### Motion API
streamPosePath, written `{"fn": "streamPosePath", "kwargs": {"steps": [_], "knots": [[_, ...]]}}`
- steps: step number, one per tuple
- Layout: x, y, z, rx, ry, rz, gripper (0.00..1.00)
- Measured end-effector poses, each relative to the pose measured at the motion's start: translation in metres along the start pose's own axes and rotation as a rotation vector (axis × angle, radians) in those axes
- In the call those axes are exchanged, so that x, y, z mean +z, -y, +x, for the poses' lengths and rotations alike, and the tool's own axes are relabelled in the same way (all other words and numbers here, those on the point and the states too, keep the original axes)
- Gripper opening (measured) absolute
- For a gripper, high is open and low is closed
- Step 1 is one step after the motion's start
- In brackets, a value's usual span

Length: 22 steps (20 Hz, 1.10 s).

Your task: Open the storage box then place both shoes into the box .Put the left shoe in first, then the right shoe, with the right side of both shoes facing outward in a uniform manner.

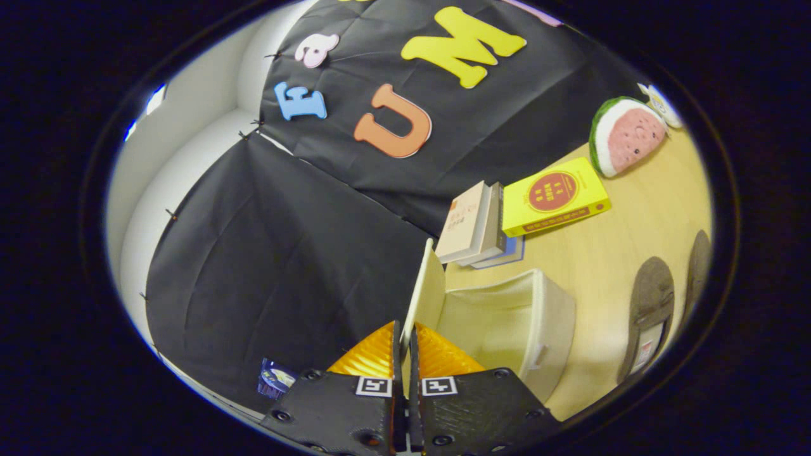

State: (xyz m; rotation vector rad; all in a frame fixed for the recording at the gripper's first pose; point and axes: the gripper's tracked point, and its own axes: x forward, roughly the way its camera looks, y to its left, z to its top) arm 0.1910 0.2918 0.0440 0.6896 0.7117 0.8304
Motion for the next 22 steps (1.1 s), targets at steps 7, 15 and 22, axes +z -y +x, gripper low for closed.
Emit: {"fn": "streamPosePath", "kwargs": {"steps": [7, 15, 22], "knots": [[-0.012, -0.074, 0.059, 0.008, 0.000, -0.008, 0.02], [-0.029, -0.119, 0.117, -0.004, 0.007, -0.059, 0.09], [-0.018, -0.155, 0.107, 0.011, 0.120, -0.176, 0.61]]}}
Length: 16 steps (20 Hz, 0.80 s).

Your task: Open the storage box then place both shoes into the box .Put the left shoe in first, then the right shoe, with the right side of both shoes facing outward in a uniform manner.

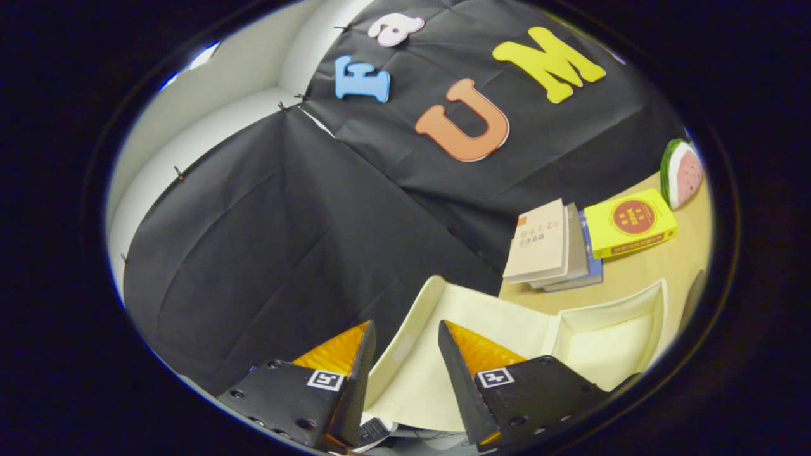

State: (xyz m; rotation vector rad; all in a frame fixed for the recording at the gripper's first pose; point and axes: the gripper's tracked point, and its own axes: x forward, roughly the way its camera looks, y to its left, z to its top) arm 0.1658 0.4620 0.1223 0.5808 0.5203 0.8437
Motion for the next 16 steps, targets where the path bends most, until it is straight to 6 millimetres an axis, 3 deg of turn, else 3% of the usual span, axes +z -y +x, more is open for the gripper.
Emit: {"fn": "streamPosePath", "kwargs": {"steps": [2, 6, 8, 11, 16], "knots": [[0.003, 0.000, -0.013, -0.021, 0.019, -0.061, 0.79], [0.004, 0.026, -0.043, -0.106, 0.041, -0.166, 0.95], [0.005, 0.045, -0.059, -0.154, 0.049, -0.202, 0.95], [0.000, 0.090, -0.087, -0.255, 0.043, -0.261, 0.95], [-0.005, 0.197, -0.133, -0.492, 0.021, -0.384, 0.95]]}}
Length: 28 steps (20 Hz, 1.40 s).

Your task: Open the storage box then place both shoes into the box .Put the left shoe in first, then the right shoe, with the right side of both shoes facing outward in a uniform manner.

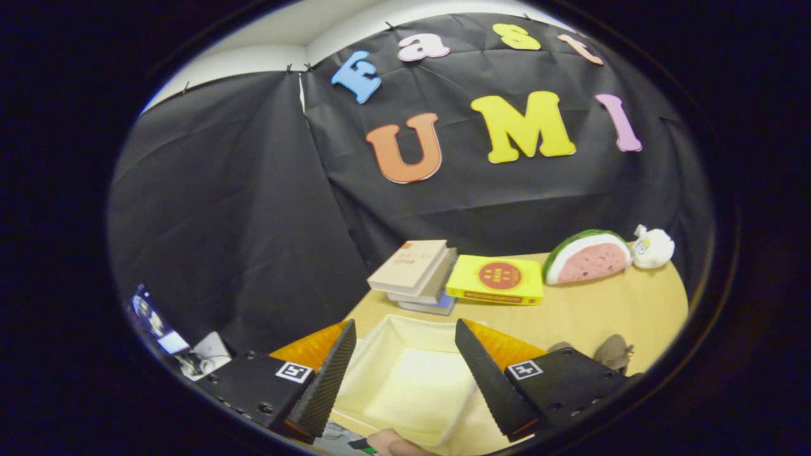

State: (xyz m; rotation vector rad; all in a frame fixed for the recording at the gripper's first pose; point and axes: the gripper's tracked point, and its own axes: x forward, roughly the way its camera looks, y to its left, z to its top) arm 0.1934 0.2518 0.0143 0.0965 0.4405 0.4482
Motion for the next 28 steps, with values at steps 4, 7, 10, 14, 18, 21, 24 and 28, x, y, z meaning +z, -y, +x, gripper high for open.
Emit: {"fn": "streamPosePath", "kwargs": {"steps": [4, 7, 10, 14, 18, 21, 24, 28], "knots": [[-0.043, 0.082, 0.003, -0.115, -0.073, -0.014, 0.95], [-0.071, 0.138, 0.004, -0.195, -0.134, -0.008, 0.95], [-0.107, 0.185, 0.003, -0.242, -0.221, 0.000, 0.95], [-0.147, 0.228, 0.001, -0.288, -0.331, 0.004, 0.94], [-0.173, 0.247, 0.009, -0.277, -0.431, 0.028, 0.88], [-0.190, 0.259, 0.020, -0.287, -0.522, 0.020, 0.66], [-0.205, 0.261, 0.031, -0.277, -0.587, 0.032, 0.34], [-0.211, 0.262, 0.036, -0.285, -0.618, 0.130, 0.08]]}}
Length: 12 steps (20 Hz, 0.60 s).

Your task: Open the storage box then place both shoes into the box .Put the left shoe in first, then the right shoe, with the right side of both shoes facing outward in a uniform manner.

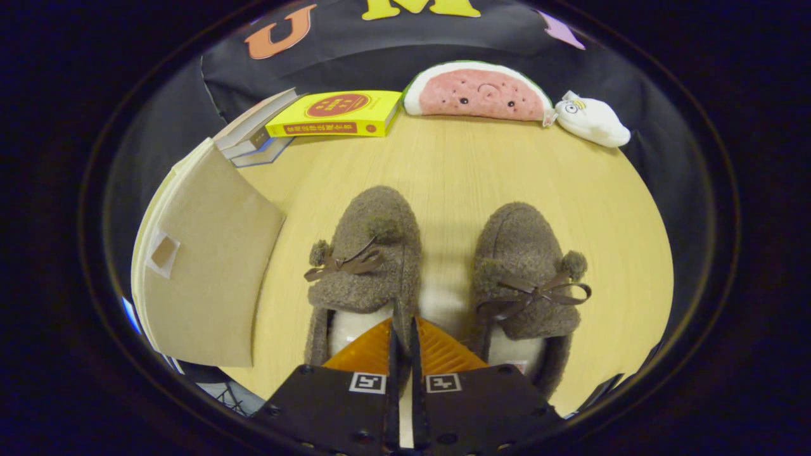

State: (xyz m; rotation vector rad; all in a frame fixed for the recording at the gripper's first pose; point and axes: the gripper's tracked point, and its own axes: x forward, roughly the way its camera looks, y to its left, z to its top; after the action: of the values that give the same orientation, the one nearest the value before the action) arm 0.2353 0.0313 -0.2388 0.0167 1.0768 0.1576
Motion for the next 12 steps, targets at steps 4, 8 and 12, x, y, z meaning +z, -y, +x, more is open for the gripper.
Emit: {"fn": "streamPosePath", "kwargs": {"steps": [4, 8, 12], "knots": [[-0.001, -0.003, -0.008, 0.013, 0.004, 0.011, 0.01], [0.004, -0.010, -0.041, 0.028, 0.036, 0.045, 0.00], [0.021, -0.034, -0.091, 0.063, 0.106, 0.061, 0.00]]}}
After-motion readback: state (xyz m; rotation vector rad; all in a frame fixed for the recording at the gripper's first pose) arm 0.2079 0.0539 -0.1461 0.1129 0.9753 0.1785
